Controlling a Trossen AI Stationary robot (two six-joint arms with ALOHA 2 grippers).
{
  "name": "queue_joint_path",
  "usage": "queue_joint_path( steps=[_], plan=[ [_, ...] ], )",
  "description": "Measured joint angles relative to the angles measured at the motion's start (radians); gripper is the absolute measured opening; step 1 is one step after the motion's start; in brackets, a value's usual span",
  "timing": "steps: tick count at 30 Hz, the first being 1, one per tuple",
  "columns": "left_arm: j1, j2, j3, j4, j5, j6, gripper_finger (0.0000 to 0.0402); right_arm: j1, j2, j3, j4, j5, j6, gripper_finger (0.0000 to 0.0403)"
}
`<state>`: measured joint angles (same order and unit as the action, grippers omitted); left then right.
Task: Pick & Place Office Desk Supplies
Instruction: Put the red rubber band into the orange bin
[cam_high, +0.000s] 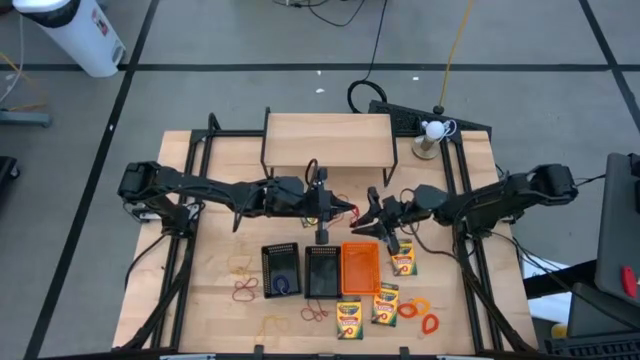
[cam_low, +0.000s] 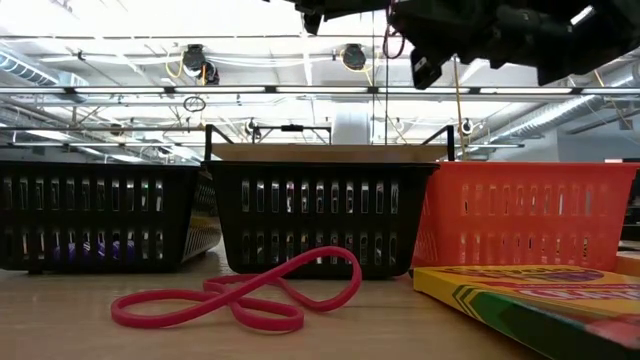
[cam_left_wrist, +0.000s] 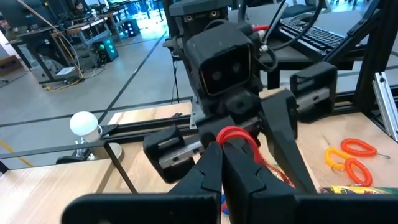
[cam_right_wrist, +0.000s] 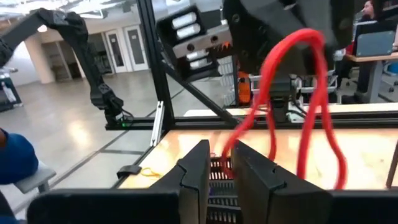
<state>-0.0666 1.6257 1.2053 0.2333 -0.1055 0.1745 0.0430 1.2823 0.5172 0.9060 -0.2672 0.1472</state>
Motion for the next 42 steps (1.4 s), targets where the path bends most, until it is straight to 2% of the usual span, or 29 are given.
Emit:
queue_joint_path(
  steps=[4, 8, 18, 23, 29, 37, 42],
  plan=[
    [0.000, 0.000, 0.000, -0.026, 0.000, 0.000, 0.0000, 0.010, 0.013, 0.006, 0.002, 0.030, -0.031, 0.0049],
    [0.001, 0.000, 0.000, -0.035, -0.011, 0.000, 0.0000, 0.031, -0.011, 0.007, -0.001, 0.042, -0.064, 0.0007],
    [0.001, 0.000, 0.000, -0.043, -0.132, 0.023, 0.0002, 0.102, -0.083, 0.008, -0.094, 0.227, -0.134, 0.0000],
    [-0.005, -0.001, 0.000, -0.053, -0.136, 0.040, 0.0009, 0.106, -0.141, 0.008, -0.193, 0.303, -0.141, 0.0000],
    [-0.014, -0.001, 0.000, -0.057, -0.105, 0.040, 0.0047, 0.106, -0.196, 0.008, -0.271, 0.349, -0.147, 0.0000],
    [-0.027, -0.001, 0.000, -0.066, -0.105, 0.042, 0.0124, 0.106, -0.206, 0.008, -0.279, 0.349, -0.136, 0.0000],
    [-0.027, -0.018, 0.001, -0.047, -0.162, 0.050, 0.0170, 0.112, -0.206, 0.008, -0.291, 0.345, -0.090, 0.0000]
  ],
)
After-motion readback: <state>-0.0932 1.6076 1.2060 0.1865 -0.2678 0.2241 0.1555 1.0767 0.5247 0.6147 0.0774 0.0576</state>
